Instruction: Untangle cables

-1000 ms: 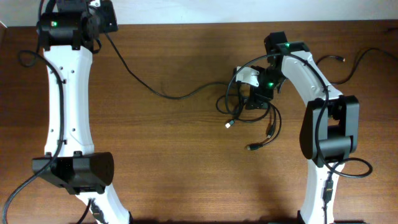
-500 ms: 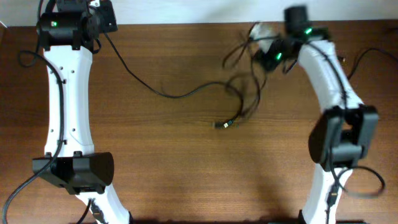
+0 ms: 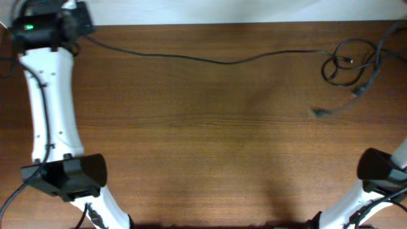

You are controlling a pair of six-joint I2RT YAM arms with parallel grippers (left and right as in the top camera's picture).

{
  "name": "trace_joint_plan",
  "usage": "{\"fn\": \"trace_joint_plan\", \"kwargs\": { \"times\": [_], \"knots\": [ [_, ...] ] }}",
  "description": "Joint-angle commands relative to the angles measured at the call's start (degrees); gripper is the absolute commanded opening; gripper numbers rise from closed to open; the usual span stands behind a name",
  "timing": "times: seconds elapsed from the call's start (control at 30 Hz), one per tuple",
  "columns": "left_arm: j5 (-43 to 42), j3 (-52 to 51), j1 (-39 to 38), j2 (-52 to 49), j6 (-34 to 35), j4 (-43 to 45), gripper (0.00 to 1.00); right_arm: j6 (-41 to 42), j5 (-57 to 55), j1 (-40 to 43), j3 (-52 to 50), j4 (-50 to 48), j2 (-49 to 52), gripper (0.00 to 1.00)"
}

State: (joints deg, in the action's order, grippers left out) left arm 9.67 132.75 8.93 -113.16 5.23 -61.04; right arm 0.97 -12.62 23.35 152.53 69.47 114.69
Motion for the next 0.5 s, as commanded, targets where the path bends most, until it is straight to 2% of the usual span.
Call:
{"fn": "trace_joint_plan", "kwargs": {
  "times": [0.0,0.1,0.2,0.23,0.3,0.4,0.47],
  "knots": [
    [0.61,0.48,7.85,0.35,1.81,0.11,0.0,2.78,0.35,5.6,0.37,0.15,-0.26,0.04],
    [0.68,0.48,12.52,0.35,1.84,-1.16,0.0,5.18,0.42,12.66,0.37,0.35,0.87,0.04],
    [1.31,0.48,13.49,0.35,1.81,-1.46,0.0,5.75,-3.67,15.04,0.35,-0.24,1.73,0.04],
    [1.07,0.48,13.49,0.35,1.84,-1.4,0.0,5.79,-1.92,15.47,0.35,0.72,1.84,0.04],
    [-0.68,0.48,13.35,0.35,1.84,-1.62,0.0,5.81,6.05,13.94,0.35,4.79,1.84,0.04],
    [-1.7,0.48,12.2,0.35,1.84,-1.57,0.0,4.79,5.88,8.07,0.35,6.23,1.97,0.04],
    [-1.92,0.48,11.82,0.35,1.84,-1.6,0.0,3.32,2.19,7.37,0.33,4.31,2.73,0.04]
  ]
}}
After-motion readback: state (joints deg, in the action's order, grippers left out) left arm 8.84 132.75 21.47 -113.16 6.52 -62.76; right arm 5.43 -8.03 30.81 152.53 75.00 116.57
